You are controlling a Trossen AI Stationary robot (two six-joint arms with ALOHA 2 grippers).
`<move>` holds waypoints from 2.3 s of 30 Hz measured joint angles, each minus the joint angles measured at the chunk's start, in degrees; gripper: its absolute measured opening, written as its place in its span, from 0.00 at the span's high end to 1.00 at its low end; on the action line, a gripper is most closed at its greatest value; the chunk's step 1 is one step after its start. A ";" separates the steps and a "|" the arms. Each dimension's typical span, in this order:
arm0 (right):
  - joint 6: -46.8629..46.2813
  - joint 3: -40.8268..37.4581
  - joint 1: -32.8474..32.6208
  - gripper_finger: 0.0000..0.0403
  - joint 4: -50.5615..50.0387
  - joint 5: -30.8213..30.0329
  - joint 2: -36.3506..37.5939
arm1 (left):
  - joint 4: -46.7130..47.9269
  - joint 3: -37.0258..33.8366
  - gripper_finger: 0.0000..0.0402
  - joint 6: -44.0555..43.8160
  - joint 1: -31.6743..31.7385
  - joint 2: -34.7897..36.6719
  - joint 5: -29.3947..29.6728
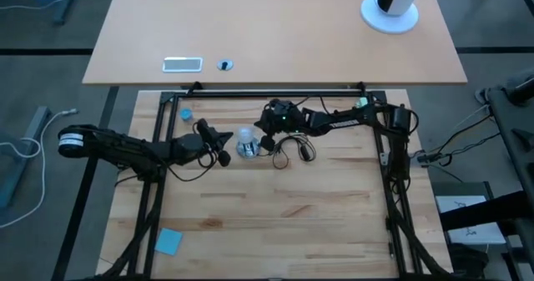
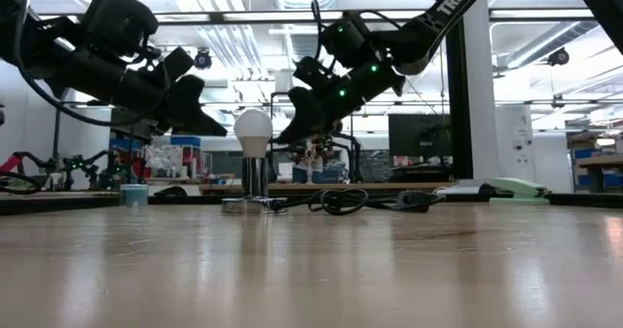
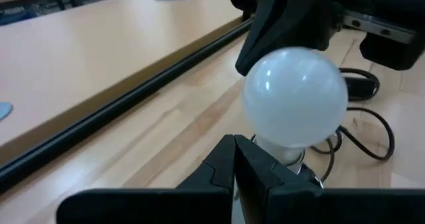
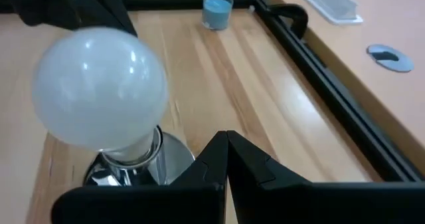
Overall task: Screw lightbulb
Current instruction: Remove the lightbulb from the lamp
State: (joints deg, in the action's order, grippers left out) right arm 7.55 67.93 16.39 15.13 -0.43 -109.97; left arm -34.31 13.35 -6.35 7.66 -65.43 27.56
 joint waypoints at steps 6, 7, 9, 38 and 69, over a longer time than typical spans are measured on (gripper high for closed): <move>-0.10 -3.98 0.11 1.00 3.64 1.32 4.91 | -0.52 0.89 1.00 1.36 0.02 -0.76 0.47; -0.23 -5.00 -0.14 1.00 5.46 2.15 5.75 | -0.74 1.13 1.00 1.44 0.03 -1.17 0.46; -0.21 -7.64 -0.86 1.00 9.49 5.27 7.24 | -0.74 1.57 1.00 1.86 0.04 -2.16 0.50; -1.26 -10.02 -3.03 1.00 15.41 6.24 3.48 | -5.37 3.87 1.00 3.60 -0.26 -7.87 -1.13; 0.50 -10.77 -3.17 1.00 6.78 7.41 9.46 | -2.79 3.89 1.00 4.93 -2.89 -4.19 7.30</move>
State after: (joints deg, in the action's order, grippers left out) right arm 8.05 57.16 13.22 21.92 6.98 -100.51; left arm -37.10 17.23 -1.42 4.77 -69.62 34.85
